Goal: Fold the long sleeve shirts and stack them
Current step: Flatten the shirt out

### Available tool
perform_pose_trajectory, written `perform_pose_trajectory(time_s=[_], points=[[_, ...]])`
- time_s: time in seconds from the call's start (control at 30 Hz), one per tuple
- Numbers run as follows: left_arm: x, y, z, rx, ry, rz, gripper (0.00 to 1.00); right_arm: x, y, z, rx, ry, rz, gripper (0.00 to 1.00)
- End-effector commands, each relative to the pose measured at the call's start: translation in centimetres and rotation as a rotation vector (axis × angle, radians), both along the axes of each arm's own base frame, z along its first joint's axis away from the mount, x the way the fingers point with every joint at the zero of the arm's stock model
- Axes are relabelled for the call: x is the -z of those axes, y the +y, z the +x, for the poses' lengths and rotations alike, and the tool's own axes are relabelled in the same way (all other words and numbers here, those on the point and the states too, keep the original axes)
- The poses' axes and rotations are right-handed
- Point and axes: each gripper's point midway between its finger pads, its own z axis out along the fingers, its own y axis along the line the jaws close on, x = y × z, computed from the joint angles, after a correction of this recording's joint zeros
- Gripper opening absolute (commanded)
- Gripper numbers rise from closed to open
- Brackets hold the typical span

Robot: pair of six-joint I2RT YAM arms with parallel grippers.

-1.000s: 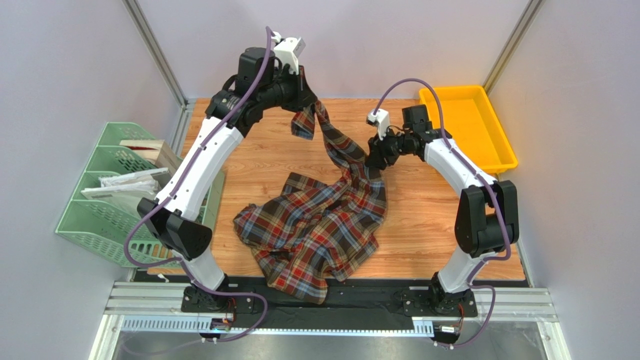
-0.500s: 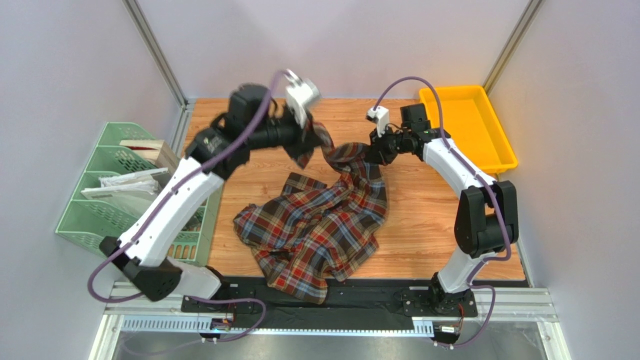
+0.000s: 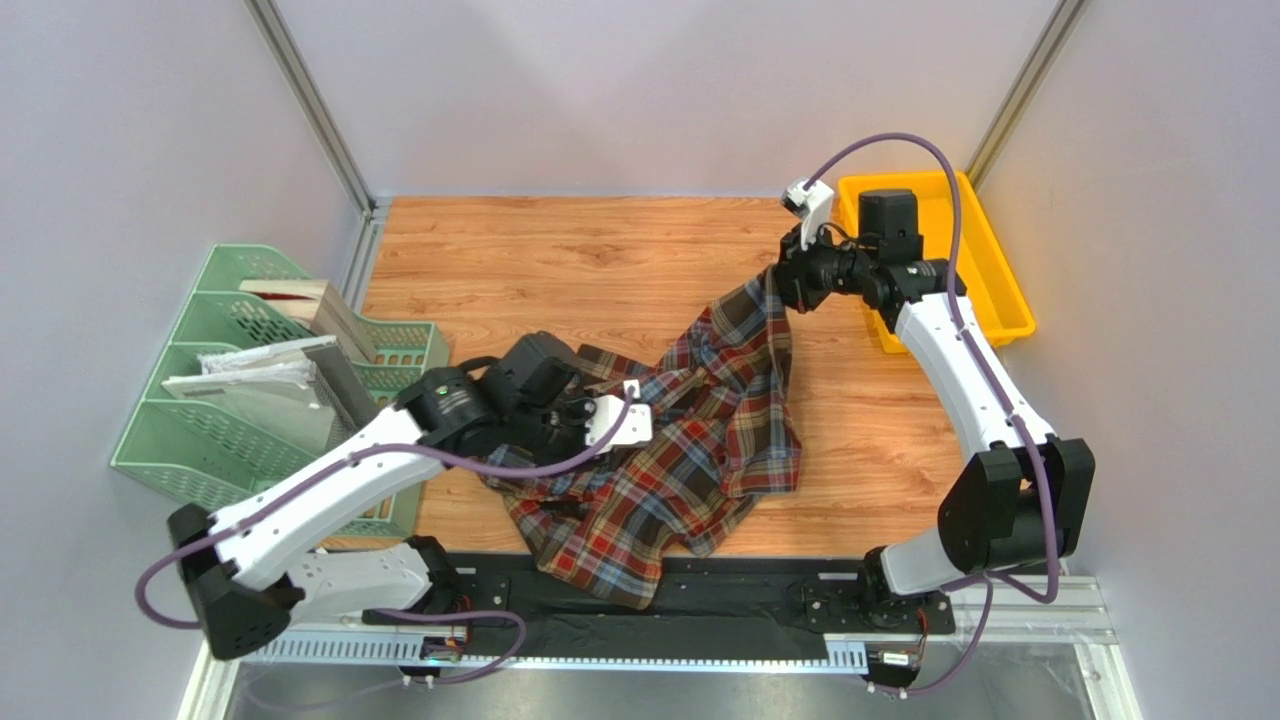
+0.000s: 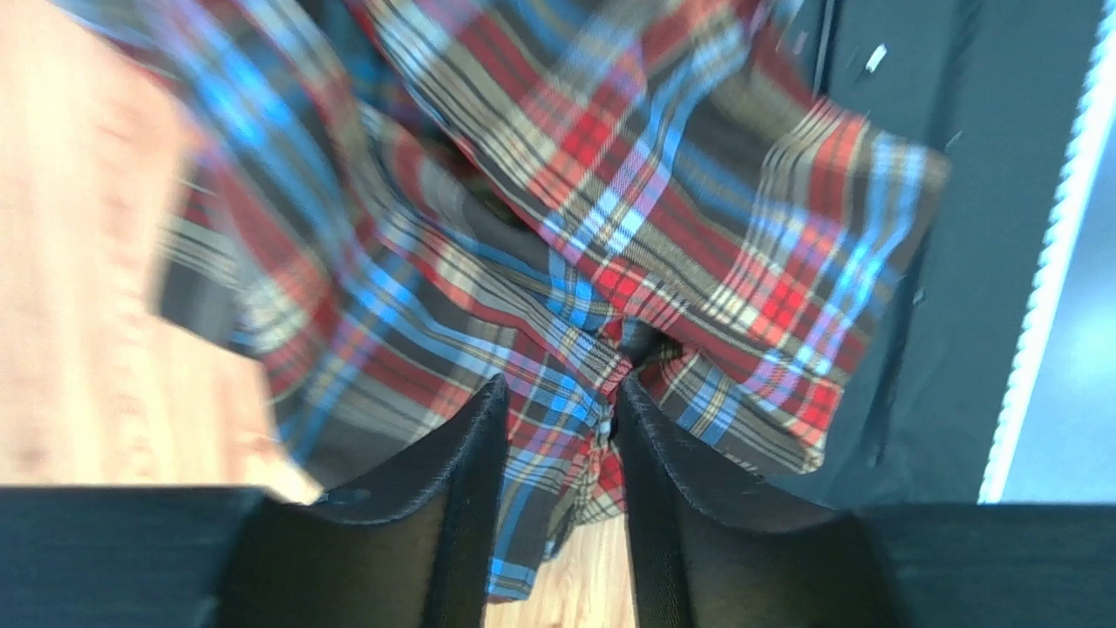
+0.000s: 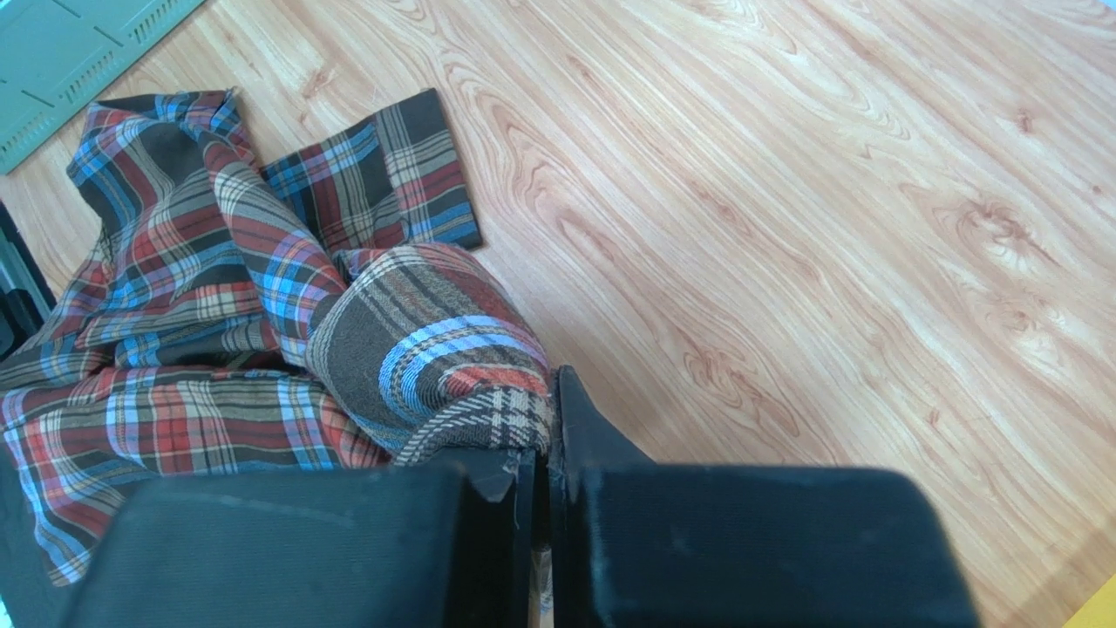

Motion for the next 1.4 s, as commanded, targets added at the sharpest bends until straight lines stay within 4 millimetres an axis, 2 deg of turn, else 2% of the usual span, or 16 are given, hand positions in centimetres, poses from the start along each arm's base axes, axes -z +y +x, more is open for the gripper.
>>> perform_pose_trajectory(time_s=[0.0, 0.1, 0.27, 0.47, 0.6, 0.63, 0.73, 0.87, 0.9, 0.93, 1.0, 1.07, 1.17, 1.23, 1.33, 1.37], points=[[5.6, 0.0, 1.4, -0.071, 0.092, 0.181, 0.42, -1.8, -0.1, -0.3, 0.010, -0.025, 0.010, 0.00], [7.5, -0.6, 1.6, -0.127, 0.156, 0.218, 0.42, -2.1, -0.2, -0.5, 0.012, -0.034, 0.007, 0.00], [9.6, -0.7, 3.8, -0.223, 0.113, 0.267, 0.42, -1.9, -0.4, -0.8, 0.013, -0.035, -0.007, 0.00], [12.2, -0.8, 3.4, -0.244, 0.187, 0.332, 0.43, -1.9, -0.7, -0.9, 0.021, -0.038, -0.013, 0.00], [13.5, 0.2, 3.9, -0.282, 0.173, 0.396, 0.42, -1.9, -1.0, -0.9, 0.027, -0.039, -0.014, 0.00], [13.7, 0.6, 4.2, -0.294, 0.154, 0.415, 0.41, -1.8, -1.0, -0.9, 0.028, -0.038, -0.014, 0.00], [13.6, 2.0, 5.1, -0.332, 0.114, 0.464, 0.28, -1.8, -1.2, -0.9, 0.029, -0.039, -0.019, 0.00], [11.2, 4.5, 6.2, -0.387, 0.137, 0.451, 0.18, -2.0, -1.7, -1.0, 0.038, -0.050, -0.029, 0.00], [9.7, 4.7, 6.8, -0.387, 0.113, 0.420, 0.15, -2.2, -1.7, -1.0, 0.041, -0.056, -0.029, 0.00], [9.0, 5.2, 7.1, -0.405, 0.132, 0.398, 0.08, -2.4, -1.8, -1.0, 0.044, -0.060, -0.029, 0.00], [7.1, 5.8, 7.2, -0.402, 0.131, 0.369, 0.00, -2.7, -1.9, -0.7, 0.049, -0.068, -0.031, 0.00], [6.1, 6.7, 7.2, -0.410, 0.149, 0.356, 0.00, -3.2, -2.0, -0.4, 0.060, -0.076, -0.028, 0.00], [3.7, 7.8, 9.0, -0.439, 0.099, 0.313, 0.00, -4.6, -2.4, 0.3, 0.091, -0.104, -0.023, 0.00], [3.0, 8.8, 10.0, -0.478, 0.108, 0.285, 0.00, -5.7, -2.8, 1.0, 0.114, -0.130, -0.021, 0.00], [0.7, 10.3, 12.5, -0.550, 0.049, 0.228, 0.00, -6.7, -3.3, 1.5, 0.147, -0.151, -0.028, 0.00], [-1.1, 10.6, 13.6, -0.581, 0.001, 0.185, 0.00, -7.5, -3.6, 1.7, 0.159, -0.175, -0.032, 0.00]])
